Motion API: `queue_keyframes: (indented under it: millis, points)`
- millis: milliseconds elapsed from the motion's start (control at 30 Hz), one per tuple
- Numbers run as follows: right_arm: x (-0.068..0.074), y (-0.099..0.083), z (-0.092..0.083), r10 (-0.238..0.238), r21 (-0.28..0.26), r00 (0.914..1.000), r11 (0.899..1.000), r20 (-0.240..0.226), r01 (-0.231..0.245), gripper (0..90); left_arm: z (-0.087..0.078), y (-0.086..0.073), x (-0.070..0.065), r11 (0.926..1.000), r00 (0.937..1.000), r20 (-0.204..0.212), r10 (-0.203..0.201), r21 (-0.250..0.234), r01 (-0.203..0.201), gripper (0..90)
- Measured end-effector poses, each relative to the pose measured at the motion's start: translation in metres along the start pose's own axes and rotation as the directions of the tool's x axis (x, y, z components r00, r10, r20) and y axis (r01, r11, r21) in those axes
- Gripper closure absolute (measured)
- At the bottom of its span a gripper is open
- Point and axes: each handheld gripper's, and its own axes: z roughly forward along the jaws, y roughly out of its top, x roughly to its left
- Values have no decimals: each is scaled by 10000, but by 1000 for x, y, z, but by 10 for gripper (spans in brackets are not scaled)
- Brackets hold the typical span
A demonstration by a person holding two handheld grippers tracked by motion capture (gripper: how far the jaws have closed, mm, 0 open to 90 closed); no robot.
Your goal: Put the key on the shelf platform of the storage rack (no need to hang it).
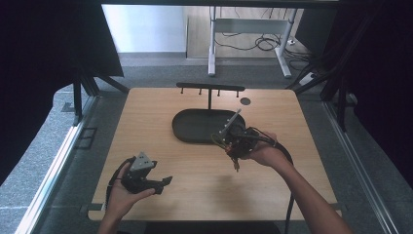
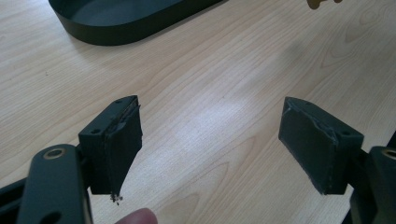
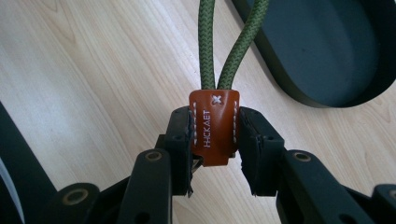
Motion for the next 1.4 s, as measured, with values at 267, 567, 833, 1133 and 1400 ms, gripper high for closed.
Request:
queue_keyframes:
  millis: [267,567,833,1133,1400]
  points:
    - [-7,5,-2,133,32,9999,9999,44,-133,665,0,0,0,10000,10000,11,-25,-22,25,217]
    - [-15,11,-5,185,103,9997,9998,136,-186,665,-1,0,1,10000,10000,20,-68,-54,68,216]
    - [-24,16,-3,363,141,9992,9992,182,-366,665,-1,0,1,10000,10000,-6,-56,-39,56,216]
    - [-34,22,-2,488,192,9985,9986,238,-493,665,0,-1,2,10000,10000,-27,-64,-27,64,216]
    - [-41,28,0,475,251,9983,9985,341,-484,664,-1,-1,3,10000,10000,-14,-46,-25,46,217]
